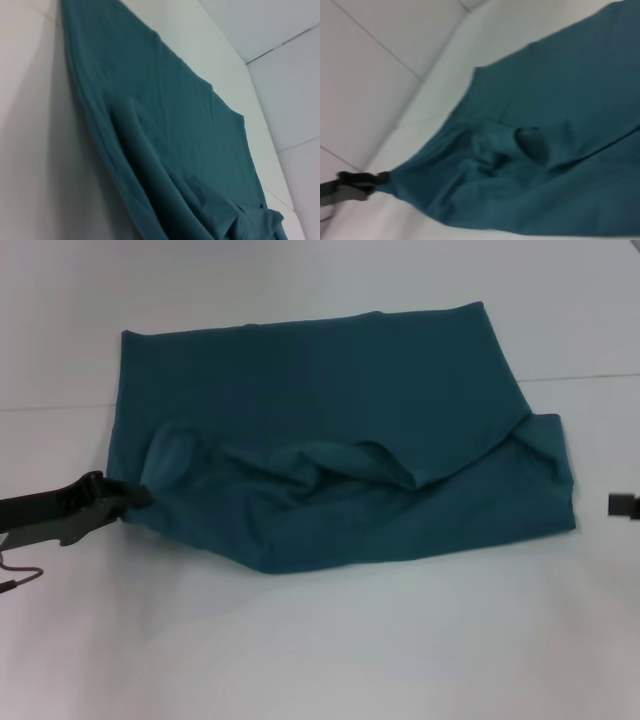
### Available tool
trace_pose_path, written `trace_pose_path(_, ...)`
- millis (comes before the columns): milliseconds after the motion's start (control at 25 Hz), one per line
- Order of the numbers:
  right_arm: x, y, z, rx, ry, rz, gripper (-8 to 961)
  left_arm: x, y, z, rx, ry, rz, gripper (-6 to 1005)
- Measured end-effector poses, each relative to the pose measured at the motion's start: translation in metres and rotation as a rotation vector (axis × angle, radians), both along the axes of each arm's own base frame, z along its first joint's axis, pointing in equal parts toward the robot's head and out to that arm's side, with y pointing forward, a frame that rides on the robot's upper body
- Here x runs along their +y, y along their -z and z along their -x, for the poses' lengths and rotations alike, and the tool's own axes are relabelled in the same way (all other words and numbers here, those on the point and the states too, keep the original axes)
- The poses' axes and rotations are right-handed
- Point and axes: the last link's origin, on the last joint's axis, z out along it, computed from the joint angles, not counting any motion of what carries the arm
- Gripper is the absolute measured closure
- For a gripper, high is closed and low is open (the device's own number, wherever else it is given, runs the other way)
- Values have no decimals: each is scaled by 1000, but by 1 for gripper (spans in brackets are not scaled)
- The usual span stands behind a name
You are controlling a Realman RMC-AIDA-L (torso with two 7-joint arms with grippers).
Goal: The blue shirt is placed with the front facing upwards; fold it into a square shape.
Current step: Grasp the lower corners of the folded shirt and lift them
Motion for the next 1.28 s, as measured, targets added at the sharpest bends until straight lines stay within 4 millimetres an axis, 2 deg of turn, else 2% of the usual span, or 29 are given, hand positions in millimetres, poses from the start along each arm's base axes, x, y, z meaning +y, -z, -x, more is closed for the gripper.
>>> trace_pose_path(160,22,-12,5,-70,113,-7,37,3,3,3,9,-24,-16,940)
trace_pose_path(360,47,-8,2,-146,261,-27,37,4,4,4,11,-30,-27,936)
trace_pose_path(640,67,19,-1,-213,307,-25,61,7,5,2,11,-30,-37,930)
trace_pose_path(1040,82,63,4,-265,303,-4,95,9,10,0,10,-38,-48,922)
trace_pose_path(1280,88,75,10,-285,290,-2,115,8,11,2,12,-45,-51,917)
